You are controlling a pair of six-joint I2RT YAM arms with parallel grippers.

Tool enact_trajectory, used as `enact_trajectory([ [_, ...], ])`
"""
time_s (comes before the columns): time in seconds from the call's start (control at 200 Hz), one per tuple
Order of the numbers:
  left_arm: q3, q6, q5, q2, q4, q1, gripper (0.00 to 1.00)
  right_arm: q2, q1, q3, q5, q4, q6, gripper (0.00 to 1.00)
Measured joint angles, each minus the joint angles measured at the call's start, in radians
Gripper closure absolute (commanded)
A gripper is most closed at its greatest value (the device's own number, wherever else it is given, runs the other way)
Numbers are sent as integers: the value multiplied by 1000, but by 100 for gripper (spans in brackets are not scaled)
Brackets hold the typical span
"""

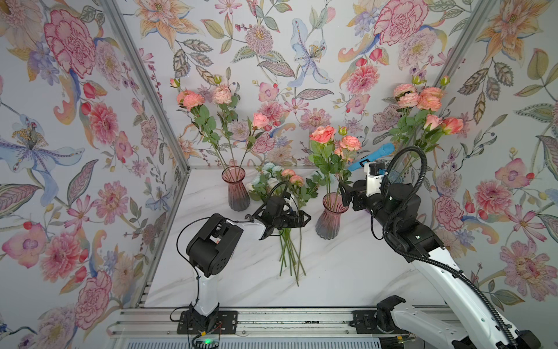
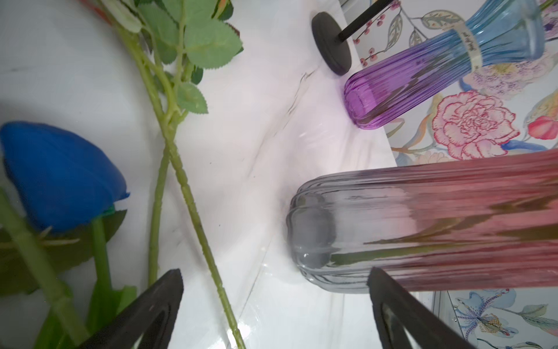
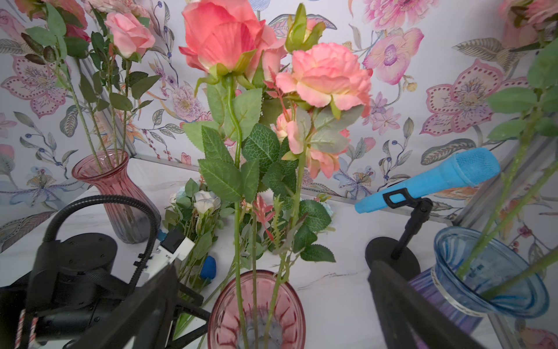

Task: Place the pink flowers into the vase
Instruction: Place the flower in the vase, then pick up the flower at the center of the board.

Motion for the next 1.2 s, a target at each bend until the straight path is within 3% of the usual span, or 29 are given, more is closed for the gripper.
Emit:
enact_trajectory([
  [0.27, 55, -54, 15, 65, -6, 0, 23, 14, 14, 0, -121, -58, 0, 1],
  [1.011, 198, -67, -31, 187, -53, 1, 36, 53, 28, -22, -148, -69, -24, 1],
  [1.201, 239, -16, -87, 198, -102, 1, 37, 62, 40, -22, -158, -69, -23, 1],
])
